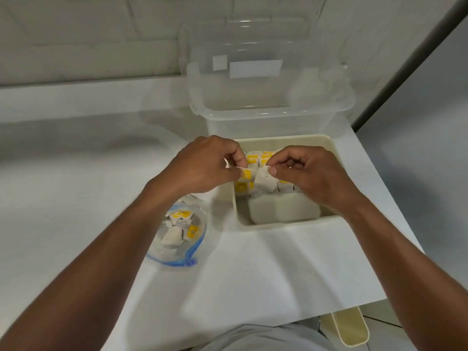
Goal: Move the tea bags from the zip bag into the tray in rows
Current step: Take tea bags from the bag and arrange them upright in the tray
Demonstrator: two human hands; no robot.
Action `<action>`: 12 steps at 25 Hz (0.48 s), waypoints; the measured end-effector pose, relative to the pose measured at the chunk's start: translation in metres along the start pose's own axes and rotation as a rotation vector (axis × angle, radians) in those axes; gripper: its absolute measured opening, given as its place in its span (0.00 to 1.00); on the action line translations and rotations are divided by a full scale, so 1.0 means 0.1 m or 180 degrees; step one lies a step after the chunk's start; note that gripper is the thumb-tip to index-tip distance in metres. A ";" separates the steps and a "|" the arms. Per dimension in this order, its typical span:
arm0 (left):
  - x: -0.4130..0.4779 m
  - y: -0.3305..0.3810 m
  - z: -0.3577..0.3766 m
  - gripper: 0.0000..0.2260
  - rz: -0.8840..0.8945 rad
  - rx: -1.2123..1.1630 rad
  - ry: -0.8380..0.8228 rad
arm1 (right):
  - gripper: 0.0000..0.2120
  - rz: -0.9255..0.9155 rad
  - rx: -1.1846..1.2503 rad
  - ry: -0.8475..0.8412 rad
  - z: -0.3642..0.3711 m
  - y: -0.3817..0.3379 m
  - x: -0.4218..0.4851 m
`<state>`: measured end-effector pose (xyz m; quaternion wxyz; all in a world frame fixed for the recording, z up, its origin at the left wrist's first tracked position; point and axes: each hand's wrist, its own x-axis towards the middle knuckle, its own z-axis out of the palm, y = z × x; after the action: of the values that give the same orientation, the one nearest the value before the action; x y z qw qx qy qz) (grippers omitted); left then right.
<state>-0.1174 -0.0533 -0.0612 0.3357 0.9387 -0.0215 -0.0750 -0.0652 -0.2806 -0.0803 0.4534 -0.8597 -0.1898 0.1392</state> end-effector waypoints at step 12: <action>0.43 0.10 0.44 0.08 -0.0125 0.2241 0.0077 | 0.03 0.0098 -0.0736 -0.0625 0.02 0.52 0.46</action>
<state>-0.0817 -0.0928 -0.0937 -0.0097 0.9980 -0.0241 -0.0583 -0.0148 -0.2856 -0.1279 0.3284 -0.8913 -0.2347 0.2066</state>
